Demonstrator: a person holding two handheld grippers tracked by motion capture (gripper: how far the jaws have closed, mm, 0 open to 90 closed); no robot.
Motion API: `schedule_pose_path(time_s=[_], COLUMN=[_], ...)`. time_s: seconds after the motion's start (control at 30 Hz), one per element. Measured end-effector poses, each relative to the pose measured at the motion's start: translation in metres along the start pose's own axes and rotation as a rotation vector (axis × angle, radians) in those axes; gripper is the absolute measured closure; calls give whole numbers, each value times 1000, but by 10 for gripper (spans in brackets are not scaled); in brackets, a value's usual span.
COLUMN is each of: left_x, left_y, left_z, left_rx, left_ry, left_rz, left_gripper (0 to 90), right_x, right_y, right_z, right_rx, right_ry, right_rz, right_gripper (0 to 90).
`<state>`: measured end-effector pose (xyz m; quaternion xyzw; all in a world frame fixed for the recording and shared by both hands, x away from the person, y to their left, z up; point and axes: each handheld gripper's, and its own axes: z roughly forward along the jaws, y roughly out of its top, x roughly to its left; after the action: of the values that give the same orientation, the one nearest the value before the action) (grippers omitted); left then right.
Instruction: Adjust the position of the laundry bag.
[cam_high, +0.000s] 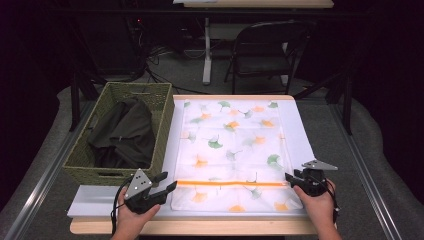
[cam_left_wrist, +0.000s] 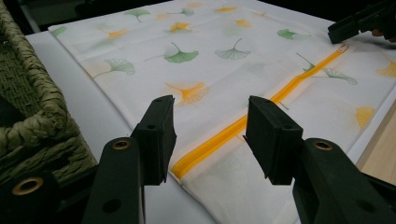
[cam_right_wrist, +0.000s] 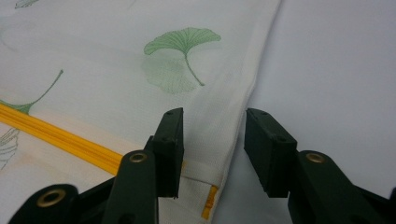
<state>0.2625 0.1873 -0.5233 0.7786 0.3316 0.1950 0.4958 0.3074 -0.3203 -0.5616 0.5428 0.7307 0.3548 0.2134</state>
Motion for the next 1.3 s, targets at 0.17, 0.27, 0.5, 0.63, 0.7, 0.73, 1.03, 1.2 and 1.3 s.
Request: schedule_pose_path(time_s=[0.17,0.27,0.5,0.63,0.7,0.73,1.03,1.2,1.3], left_x=[0,0,0,1,1,2,1,-6,-12], left_y=[-1,-1,-2,-4,-5,-6,-9,-10,-10], left_z=[1,2,5,6,7,8,10,15,18], left_rx=[2,11,44,63,85,98,163,188,216], left_ry=[-2,-5,0,-1,1,3,-27,-63,-91], left_rz=[-1,-2,-8,-24,-47,-56,-60,-28,7], left_gripper=[521,521,525,532,533,531,532,529,535], right_x=[1,3,7,7,6,5,3,3,3], right_y=[0,0,1,1,2,2,2,2,2], right_z=[0,1,2,3,3,3,2,2,2], right_rx=[4,4,5,4,9,9,11,10,9], right_ry=[0,-3,-14,-14,-17,-12,-6,1,3], right_rz=[-15,-22,-59,-69,-71,-71,-54,-44,-39], right_gripper=[604,624,707,765,793,807,863,873,872])
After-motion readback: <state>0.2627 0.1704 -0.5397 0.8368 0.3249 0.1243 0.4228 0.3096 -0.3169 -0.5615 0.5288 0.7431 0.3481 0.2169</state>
